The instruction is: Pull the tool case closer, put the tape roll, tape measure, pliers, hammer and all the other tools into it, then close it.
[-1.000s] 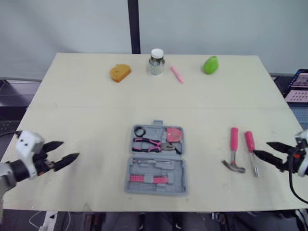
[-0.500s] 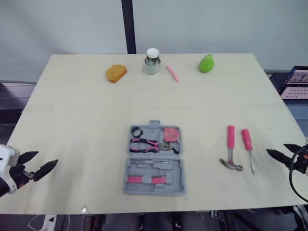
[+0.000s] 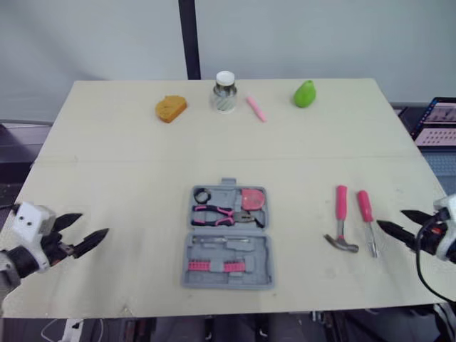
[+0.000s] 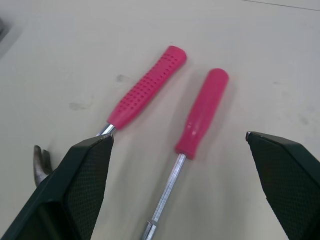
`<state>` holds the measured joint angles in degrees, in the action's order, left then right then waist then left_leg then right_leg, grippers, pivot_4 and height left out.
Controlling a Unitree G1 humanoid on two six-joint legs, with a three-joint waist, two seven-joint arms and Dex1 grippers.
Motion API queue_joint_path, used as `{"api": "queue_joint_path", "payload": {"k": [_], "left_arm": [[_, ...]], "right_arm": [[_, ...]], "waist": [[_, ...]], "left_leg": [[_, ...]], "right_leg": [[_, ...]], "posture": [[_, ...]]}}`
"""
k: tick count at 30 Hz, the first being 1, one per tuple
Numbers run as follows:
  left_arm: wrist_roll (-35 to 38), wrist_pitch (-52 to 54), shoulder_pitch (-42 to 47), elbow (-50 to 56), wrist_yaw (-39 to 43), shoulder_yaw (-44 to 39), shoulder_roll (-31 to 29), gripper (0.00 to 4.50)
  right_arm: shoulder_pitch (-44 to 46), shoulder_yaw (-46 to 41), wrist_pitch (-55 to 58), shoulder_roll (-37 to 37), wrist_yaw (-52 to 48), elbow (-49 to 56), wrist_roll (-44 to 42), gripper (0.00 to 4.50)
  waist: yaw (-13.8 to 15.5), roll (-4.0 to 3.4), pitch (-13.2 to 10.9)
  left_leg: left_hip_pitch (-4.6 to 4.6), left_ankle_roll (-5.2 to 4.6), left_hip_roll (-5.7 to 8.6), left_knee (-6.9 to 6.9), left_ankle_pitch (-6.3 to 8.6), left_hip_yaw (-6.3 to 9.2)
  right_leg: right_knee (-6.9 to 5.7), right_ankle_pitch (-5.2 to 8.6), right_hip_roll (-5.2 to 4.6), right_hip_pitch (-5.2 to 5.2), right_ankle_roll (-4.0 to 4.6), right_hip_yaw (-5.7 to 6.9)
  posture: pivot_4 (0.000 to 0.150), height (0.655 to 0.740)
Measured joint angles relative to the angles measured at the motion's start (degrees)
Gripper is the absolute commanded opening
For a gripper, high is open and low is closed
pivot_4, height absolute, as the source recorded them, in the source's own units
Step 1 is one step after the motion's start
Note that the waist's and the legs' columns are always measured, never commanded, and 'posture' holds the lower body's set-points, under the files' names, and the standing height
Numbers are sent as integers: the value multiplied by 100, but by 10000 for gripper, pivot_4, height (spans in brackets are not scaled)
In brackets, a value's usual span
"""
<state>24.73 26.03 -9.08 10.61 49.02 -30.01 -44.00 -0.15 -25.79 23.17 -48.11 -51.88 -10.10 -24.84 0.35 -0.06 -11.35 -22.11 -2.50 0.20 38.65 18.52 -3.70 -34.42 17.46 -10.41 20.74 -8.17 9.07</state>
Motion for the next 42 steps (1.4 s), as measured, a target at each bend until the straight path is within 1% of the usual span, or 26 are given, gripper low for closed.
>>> {"api": "queue_joint_path", "payload": {"k": [5,8,12,15,16,17,21,26,34,42], "left_arm": [[64,163,716,525,59,1040,37,44521],[68,148,1293,787,175,1823,168,44521],[-25,-74,1849,887,309,2592,462,44521],[-83,-336,2280,889,389,3125,780,45000],[-138,-409,2360,882,421,3269,836,45000],[-188,-466,2413,876,436,3371,885,45000],[-323,-620,2628,844,458,3758,1091,45000],[-428,-743,2885,698,484,3939,1262,45000],[-520,-997,2864,693,572,4245,1440,45000],[-688,-1146,2866,679,562,4372,1567,45000]], "right_arm": [[-94,123,1148,424,1104,1228,37,45000],[-119,259,1980,721,1700,2027,-61,45000],[-94,279,2855,1061,2415,2806,-171,45000],[-57,257,3368,1338,2900,3318,-218,36383],[-73,239,3500,1369,2991,3445,-237,30966],[-84,227,3589,1376,3040,3500,-244,26530],[-167,167,3744,1504,3238,3595,-218,26530],[-254,168,3688,1635,3465,3527,-42,26530],[-128,188,3962,2007,3837,3520,26,26530],[-59,295,4118,2289,4099,3521,145,26530]], "waist": [[42,-1,1],[97,-3,1],[112,-3,1],[116,-3,1],[116,-3,1],[116,-3,1],[115,-2,1],[114,-3,1],[109,-3,1],[112,-3,1]], "left_leg": [[-1,2,1,-2,-2,-1],[-1,1,2,1,-4,-4],[-4,0,2,2,-6,-4],[-4,-1,3,6,-7,-5],[-5,-2,4,6,-8,-6],[-5,-3,3,6,-8,-6],[-5,-6,3,8,-10,-6],[-5,-6,3,9,-11,-7],[-6,-7,2,11,-11,-7],[-6,-7,2,11,-11,-6]], "right_leg": [[-4,0,4,5,0,0],[-7,0,6,5,0,-3],[-7,0,10,7,0,-3],[-7,0,10,6,0,-4],[-7,0,11,6,0,-4],[-7,0,12,6,0,-3],[-7,0,13,5,0,-3],[-7,0,13,5,0,-3],[-7,0,14,6,0,-4],[-8,0,15,6,0,-4]], "posture": [[1500,7400],[1500,7400],[1500,7400],[1500,7400],[1500,7400],[1500,7400],[1500,7400],[1500,7400],[1500,7400],[1500,7400]]}}
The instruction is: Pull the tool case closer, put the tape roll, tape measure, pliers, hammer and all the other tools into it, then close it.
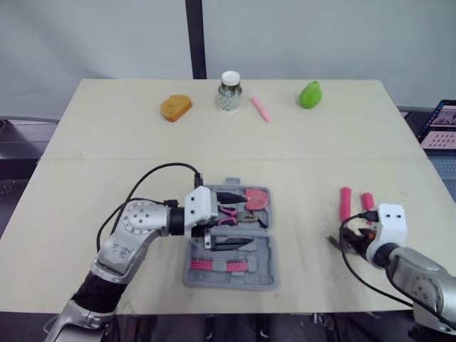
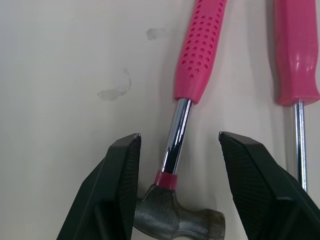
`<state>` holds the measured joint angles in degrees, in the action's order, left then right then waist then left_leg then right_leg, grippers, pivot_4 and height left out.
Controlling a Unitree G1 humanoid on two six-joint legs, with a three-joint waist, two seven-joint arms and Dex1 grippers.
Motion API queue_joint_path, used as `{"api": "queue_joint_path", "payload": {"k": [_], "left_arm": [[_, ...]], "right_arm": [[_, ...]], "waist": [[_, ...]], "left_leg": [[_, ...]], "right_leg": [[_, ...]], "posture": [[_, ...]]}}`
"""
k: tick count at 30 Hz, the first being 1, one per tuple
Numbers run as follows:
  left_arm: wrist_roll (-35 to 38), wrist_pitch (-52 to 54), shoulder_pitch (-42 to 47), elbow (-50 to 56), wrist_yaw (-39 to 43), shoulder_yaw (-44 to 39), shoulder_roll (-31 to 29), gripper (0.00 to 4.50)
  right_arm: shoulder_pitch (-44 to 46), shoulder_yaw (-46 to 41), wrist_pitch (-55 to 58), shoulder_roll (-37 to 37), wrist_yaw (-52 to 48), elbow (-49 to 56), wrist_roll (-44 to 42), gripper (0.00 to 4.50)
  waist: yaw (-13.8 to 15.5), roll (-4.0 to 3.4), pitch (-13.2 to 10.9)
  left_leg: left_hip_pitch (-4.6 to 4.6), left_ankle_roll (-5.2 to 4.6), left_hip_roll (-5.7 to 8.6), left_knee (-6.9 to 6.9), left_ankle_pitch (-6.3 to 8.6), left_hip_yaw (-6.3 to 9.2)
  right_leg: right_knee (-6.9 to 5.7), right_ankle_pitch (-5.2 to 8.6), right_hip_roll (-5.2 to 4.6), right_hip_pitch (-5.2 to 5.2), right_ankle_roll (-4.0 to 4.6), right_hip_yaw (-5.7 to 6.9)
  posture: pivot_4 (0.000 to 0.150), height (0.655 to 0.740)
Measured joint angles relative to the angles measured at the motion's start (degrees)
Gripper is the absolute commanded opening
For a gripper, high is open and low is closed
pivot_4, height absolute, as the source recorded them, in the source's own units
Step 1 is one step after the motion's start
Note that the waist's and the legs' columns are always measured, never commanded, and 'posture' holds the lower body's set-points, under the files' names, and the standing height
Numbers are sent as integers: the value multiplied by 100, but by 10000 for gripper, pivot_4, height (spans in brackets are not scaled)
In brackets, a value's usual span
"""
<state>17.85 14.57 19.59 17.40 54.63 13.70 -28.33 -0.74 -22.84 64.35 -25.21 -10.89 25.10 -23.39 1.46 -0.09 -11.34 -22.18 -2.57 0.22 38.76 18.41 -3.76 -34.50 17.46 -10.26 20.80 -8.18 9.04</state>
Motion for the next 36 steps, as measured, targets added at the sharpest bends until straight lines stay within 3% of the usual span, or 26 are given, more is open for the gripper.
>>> {"api": "queue_joint_path", "payload": {"k": [36], "left_arm": [[-227,71,93,-16,-132,100,263,45000]], "right_arm": [[485,238,601,347,285,-217,432,26530]], "waist": [[-14,1,1]], "left_leg": [[1,0,-5,-1,0,2]], "right_leg": [[0,0,6,0,0,0]], "posture": [[1500,7400]]}}
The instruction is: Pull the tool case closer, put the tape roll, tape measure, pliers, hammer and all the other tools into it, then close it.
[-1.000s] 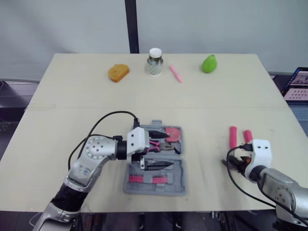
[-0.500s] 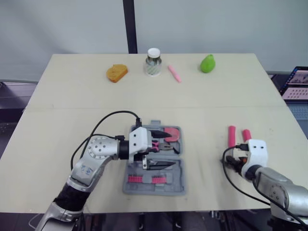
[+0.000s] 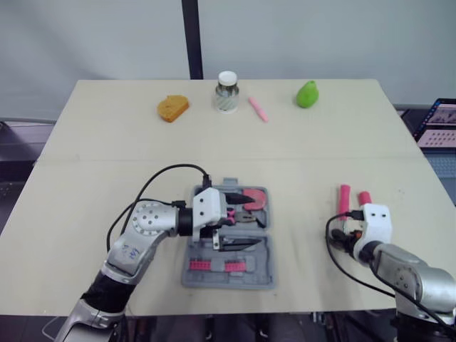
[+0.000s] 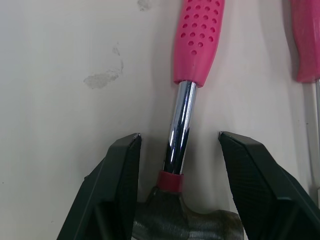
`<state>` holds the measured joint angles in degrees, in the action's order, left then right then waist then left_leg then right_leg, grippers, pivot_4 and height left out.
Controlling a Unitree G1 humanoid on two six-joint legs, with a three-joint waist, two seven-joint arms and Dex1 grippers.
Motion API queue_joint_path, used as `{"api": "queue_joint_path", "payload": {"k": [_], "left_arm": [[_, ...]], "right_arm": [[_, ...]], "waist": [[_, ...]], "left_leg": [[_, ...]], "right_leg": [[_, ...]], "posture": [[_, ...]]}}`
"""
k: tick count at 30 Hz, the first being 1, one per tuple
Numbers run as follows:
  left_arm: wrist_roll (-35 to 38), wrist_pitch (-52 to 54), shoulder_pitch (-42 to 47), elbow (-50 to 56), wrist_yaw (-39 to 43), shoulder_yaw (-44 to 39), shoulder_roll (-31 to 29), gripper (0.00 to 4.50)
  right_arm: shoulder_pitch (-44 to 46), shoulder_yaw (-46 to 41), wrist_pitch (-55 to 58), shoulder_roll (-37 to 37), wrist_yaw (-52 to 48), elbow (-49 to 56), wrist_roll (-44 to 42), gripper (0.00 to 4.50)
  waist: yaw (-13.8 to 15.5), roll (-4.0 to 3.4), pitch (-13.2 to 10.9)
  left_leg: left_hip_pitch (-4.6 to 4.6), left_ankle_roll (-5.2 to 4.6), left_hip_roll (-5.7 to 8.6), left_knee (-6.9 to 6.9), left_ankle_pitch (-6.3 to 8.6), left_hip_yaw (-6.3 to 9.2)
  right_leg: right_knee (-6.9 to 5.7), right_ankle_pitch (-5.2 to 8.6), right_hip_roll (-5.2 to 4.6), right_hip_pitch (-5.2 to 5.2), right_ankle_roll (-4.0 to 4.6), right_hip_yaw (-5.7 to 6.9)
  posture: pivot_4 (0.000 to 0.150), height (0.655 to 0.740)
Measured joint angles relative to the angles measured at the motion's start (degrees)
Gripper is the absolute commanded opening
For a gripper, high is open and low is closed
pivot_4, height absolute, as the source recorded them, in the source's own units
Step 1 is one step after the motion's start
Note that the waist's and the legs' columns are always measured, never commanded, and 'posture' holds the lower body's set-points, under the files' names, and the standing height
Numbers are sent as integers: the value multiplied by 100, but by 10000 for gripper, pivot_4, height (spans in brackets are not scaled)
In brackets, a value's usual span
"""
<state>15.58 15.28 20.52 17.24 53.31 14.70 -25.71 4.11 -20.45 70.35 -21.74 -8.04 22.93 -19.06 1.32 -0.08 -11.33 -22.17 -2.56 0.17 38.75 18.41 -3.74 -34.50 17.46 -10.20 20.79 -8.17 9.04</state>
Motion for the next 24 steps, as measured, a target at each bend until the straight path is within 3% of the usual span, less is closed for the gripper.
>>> {"api": "queue_joint_path", "payload": {"k": [11,14,18,24], "left_arm": [[-5,74,68,2,-37,5,62,45000],[-7,88,118,2,-58,8,79,45000],[-10,88,147,1,-63,8,86,45000],[-15,85,146,1,-64,8,83,45000]], "right_arm": [[69,-4,99,0,0,-17,8,26530],[96,0,101,0,-2,-30,4,17693],[138,37,100,-9,-21,-46,2,192],[154,67,102,-57,-44,-71,1,192]], "waist": [[-3,1,1],[-6,3,2],[-1,3,2],[-1,4,2]], "left_leg": [[0,0,0,0,0,0],[1,0,0,1,0,-1],[1,0,0,1,0,0],[1,0,0,3,0,0]], "right_leg": [[0,0,0,0,0,0],[0,0,1,-1,0,0],[1,0,0,-2,0,-1],[1,0,0,-4,0,0]], "posture": [[1500,7400],[1500,7400],[1500,7400],[1500,7400]]}}
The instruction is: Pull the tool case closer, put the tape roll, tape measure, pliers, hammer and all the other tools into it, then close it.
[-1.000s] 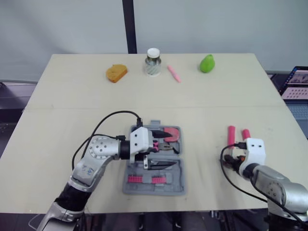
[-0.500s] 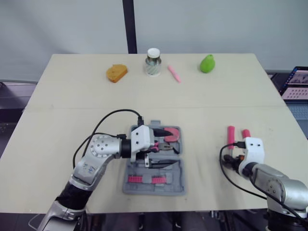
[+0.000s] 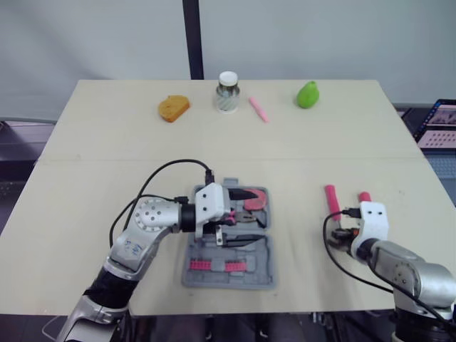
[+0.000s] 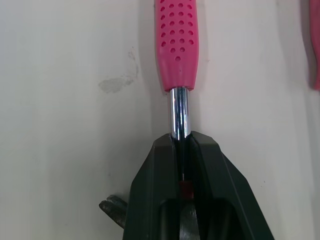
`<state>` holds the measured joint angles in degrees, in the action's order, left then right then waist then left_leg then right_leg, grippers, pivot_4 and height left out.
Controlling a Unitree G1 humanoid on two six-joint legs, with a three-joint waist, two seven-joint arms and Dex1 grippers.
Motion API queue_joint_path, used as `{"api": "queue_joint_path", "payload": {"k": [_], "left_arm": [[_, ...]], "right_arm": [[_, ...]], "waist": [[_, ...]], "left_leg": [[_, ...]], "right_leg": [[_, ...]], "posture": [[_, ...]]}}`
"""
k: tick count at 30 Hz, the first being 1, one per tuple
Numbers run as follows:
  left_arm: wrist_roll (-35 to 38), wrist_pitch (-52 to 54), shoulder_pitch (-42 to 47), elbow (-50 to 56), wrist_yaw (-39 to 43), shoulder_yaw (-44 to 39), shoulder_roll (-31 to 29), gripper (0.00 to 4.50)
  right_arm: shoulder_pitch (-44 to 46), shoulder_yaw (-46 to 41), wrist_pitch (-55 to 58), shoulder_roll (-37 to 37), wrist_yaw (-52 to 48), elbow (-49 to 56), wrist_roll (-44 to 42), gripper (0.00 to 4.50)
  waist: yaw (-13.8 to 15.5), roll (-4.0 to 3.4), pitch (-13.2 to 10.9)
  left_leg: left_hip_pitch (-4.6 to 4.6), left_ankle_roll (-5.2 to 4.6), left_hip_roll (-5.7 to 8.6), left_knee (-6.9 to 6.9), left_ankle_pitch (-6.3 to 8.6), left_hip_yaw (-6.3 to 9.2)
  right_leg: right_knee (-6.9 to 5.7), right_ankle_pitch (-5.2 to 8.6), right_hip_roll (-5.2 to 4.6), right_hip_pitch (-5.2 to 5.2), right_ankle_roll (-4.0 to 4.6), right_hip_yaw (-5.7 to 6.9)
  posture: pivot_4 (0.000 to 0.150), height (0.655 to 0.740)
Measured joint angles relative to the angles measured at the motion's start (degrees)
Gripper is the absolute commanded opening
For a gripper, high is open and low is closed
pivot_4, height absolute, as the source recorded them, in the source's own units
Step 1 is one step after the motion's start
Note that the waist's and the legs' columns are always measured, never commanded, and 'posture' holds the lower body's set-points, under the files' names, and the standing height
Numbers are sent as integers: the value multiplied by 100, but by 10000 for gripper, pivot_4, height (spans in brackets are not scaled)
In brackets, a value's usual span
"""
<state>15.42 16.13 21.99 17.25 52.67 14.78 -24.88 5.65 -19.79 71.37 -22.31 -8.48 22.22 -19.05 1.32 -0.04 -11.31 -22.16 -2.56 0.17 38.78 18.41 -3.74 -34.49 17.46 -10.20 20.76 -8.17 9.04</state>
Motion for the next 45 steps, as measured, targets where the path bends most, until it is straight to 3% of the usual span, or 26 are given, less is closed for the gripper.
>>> {"api": "queue_joint_path", "payload": {"k": [8,17,22,32,45], "left_arm": [[-13,-89,-172,9,-66,-66,-87,45000],[88,-323,-1685,511,-363,-1230,-701,45000],[116,-670,-3168,906,-446,-2056,-941,45000],[341,-1115,-5148,1561,-505,-2909,-795,45000],[388,-1317,-6090,1918,-567,-3178,-624,45000]], "right_arm": [[88,404,20,-675,-548,-20,-158,192],[1134,1207,395,-2306,-2044,380,-1014,192],[1624,2438,250,-3152,-2901,941,-1256,192],[2731,3592,-19,-3213,-3645,1140,-1340,192],[4609,5391,284,-3059,-4268,1319,-1233,192]], "waist": [[-13,-6,-4],[-38,-12,-8],[-22,-12,-9],[5,-11,-10],[-11,-10,-9]], "left_leg": [[-11,0,0,-3,0,-14],[-24,0,-2,-1,-1,-10],[-29,-1,-1,-2,2,-7],[-46,-6,2,13,16,-4],[-83,-9,0,27,18,1]], "right_leg": [[-3,0,-1,24,0,-13],[-5,1,-5,37,1,-10],[5,1,-9,40,1,-6],[29,-1,-18,51,0,-4],[4,-1,-17,85,0,3]], "posture": [[1500,7400],[1500,7400],[1500,7400],[1500,7400],[1500,7400]]}}
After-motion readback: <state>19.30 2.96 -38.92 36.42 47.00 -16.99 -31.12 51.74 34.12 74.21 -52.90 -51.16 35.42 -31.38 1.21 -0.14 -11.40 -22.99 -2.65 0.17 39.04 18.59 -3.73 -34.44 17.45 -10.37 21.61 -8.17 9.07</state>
